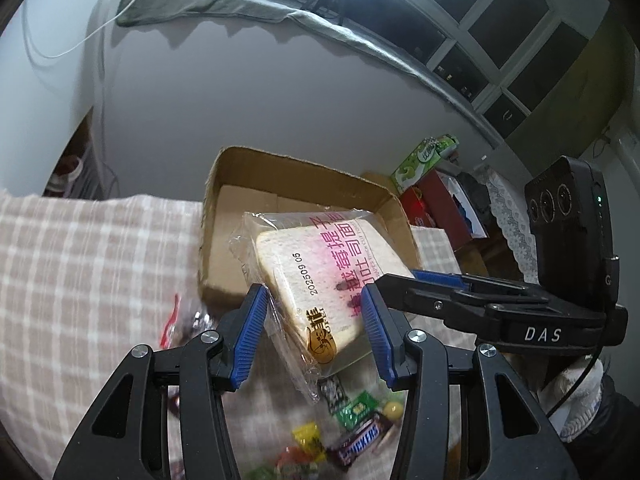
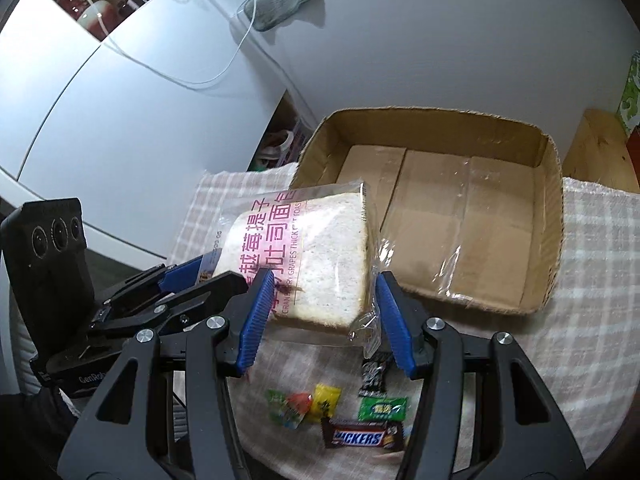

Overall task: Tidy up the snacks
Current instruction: 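Carry the bread package into the cardboard box and open the grippers, then move the right gripper to the yellow egg candy while the left approaches the brown meat packet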

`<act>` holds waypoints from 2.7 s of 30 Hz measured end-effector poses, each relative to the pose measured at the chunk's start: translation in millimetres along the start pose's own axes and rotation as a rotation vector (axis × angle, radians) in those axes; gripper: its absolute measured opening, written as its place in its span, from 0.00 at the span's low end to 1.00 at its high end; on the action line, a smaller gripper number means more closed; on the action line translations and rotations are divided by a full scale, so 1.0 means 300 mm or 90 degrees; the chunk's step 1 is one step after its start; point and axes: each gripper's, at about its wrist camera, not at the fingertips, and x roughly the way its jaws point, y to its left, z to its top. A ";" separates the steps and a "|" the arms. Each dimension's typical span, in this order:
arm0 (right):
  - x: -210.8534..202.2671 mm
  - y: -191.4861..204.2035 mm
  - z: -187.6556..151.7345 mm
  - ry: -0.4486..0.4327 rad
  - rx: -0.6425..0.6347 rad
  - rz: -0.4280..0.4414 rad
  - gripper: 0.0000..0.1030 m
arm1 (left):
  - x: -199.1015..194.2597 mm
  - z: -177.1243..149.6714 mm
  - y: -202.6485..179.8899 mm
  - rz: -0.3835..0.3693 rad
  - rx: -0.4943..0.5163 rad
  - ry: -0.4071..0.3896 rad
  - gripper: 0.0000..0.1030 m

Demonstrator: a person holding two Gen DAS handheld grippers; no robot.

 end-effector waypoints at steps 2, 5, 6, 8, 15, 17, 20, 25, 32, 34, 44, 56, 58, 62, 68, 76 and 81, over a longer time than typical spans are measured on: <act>0.011 -0.025 0.024 -0.004 0.006 -0.006 0.55 | 0.026 0.020 -0.004 -0.002 0.003 0.004 0.45; 0.023 -0.053 0.053 -0.007 0.008 -0.017 0.55 | 0.069 0.041 -0.010 -0.001 0.012 0.014 0.45; 0.030 -0.065 0.063 -0.007 0.009 -0.023 0.55 | 0.079 0.048 -0.015 -0.001 0.016 0.017 0.45; 0.041 -0.083 0.074 -0.004 0.012 -0.029 0.55 | 0.100 0.055 -0.021 0.002 0.022 0.020 0.45; 0.072 -0.139 0.109 -0.003 0.015 -0.053 0.55 | 0.174 0.079 -0.025 0.016 0.034 0.037 0.45; 0.093 -0.155 0.117 0.003 0.021 -0.062 0.55 | 0.197 0.083 -0.019 0.033 0.037 0.046 0.45; 0.114 -0.178 0.117 0.011 0.031 -0.089 0.55 | 0.212 0.078 -0.010 0.049 0.039 0.051 0.45; 0.099 -0.178 0.109 0.006 0.028 -0.100 0.55 | 0.197 0.068 -0.001 0.050 0.040 0.052 0.45; 0.062 -0.150 0.091 -0.002 0.013 -0.107 0.55 | 0.139 0.073 0.017 0.040 0.031 0.039 0.45; 0.038 -0.135 0.073 -0.007 0.007 -0.107 0.55 | 0.112 0.068 0.016 0.040 0.036 0.035 0.45; -0.077 -0.098 -0.106 -0.006 -0.011 -0.129 0.60 | -0.028 -0.051 0.042 0.038 0.030 0.037 0.45; -0.104 -0.162 -0.382 0.042 0.043 -0.179 0.64 | -0.187 -0.319 0.162 0.083 -0.054 0.063 0.45; -0.091 -0.168 -0.421 0.052 0.046 -0.198 0.64 | -0.194 -0.367 0.186 0.098 -0.064 0.075 0.45; -0.065 -0.172 -0.481 0.070 0.054 -0.207 0.64 | -0.199 -0.450 0.224 0.117 -0.083 0.102 0.45; -0.036 -0.181 -0.530 0.080 0.074 -0.212 0.64 | -0.188 -0.498 0.241 0.138 -0.085 0.110 0.45; -0.006 -0.188 -0.535 0.094 0.095 -0.196 0.64 | -0.146 -0.502 0.202 0.191 0.059 0.134 0.45; 0.026 -0.195 -0.529 0.113 0.096 -0.199 0.63 | -0.116 -0.509 0.216 0.213 0.099 0.151 0.46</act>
